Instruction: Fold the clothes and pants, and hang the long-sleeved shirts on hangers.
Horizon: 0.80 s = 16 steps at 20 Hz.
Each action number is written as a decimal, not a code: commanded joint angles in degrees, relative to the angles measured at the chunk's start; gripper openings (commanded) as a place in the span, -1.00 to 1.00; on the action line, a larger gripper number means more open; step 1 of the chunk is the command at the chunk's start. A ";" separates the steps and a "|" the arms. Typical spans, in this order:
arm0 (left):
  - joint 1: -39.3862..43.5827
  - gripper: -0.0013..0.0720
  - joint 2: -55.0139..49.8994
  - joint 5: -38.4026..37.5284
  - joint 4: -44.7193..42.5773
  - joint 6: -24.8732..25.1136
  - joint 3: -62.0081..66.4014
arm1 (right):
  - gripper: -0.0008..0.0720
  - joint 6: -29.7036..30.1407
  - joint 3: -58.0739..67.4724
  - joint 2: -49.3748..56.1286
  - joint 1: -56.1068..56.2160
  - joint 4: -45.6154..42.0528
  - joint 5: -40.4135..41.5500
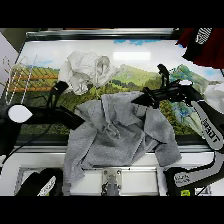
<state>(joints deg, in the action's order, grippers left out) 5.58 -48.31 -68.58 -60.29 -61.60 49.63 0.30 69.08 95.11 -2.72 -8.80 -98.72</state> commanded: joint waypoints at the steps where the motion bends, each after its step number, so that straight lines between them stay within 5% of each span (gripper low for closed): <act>1: -5.33 0.91 0.04 0.09 -0.17 -4.94 4.85 | -0.95 -0.11 0.09 -1.09 -0.04 2.43 -0.20; 10: 6.86 0.90 0.04 4.26 -0.76 -25.00 -1.90 | -0.95 -0.17 0.13 -11.93 -0.04 6.12 10.27; 16: 22.84 0.90 0.04 11.69 -17.22 -45.83 -3.21 | -0.95 -1.92 0.13 -15.15 -0.04 8.22 14.49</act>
<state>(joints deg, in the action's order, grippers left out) 22.09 -48.31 -60.77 -69.91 -96.27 46.85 -0.16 69.14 81.25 -2.72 -1.37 -86.48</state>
